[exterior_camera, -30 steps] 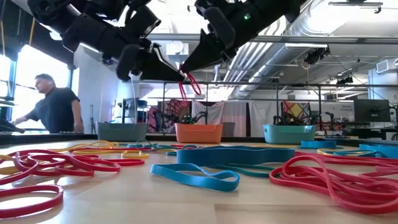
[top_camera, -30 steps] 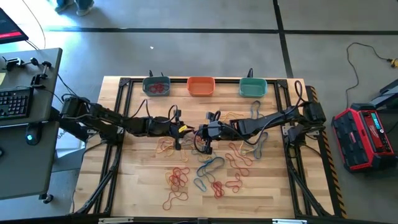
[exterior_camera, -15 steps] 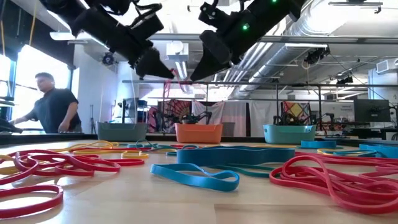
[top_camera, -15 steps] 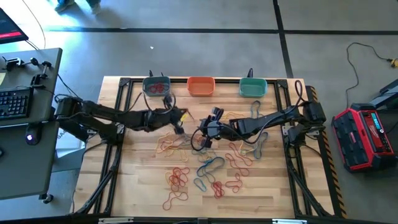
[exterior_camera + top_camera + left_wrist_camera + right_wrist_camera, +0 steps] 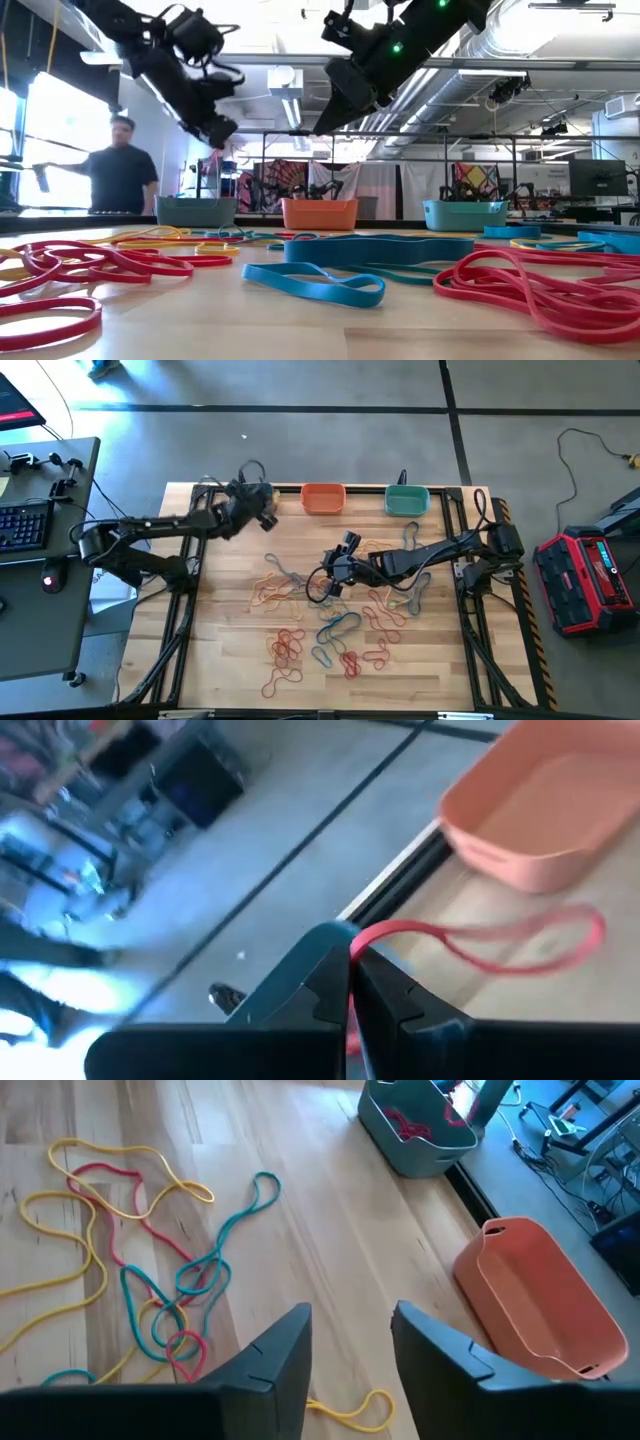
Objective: Sort rubber bands into baskets
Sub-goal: Put the red rubber band into the blue bin
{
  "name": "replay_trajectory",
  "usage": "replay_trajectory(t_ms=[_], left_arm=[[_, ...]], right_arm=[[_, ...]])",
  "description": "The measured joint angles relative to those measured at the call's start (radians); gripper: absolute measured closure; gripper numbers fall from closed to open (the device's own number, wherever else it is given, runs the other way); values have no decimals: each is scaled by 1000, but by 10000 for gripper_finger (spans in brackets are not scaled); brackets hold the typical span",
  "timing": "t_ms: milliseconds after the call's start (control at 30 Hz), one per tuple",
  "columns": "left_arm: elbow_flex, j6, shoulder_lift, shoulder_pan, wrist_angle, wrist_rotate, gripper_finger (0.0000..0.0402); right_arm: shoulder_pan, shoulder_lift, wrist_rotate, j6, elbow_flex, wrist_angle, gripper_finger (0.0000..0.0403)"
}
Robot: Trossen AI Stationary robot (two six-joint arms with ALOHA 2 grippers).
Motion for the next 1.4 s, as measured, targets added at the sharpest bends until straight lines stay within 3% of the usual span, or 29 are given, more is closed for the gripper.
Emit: replay_trajectory(t_ms=[333, 667, 867, 1167, 1400], left_arm=[[0, -29, 26, 322, 6, 400, 390], [-1, -34, 167, 385, 46, 449, 365], [-1, -36, 199, 391, 85, 453, 327], [-1, -37, 136, 388, 64, 514, 259], [-2, -57, 33, 321, 68, 559, 243]], right_arm=[[-18, 0, -26, 22, 0, 0, 275], [-19, 0, -32, 20, 0, -26, 275], [-21, 0, -36, 45, 0, -55, 275], [-16, -16, -146, 93, 0, -98, 275], [21, -78, -170, 241, 0, -363, 275]])
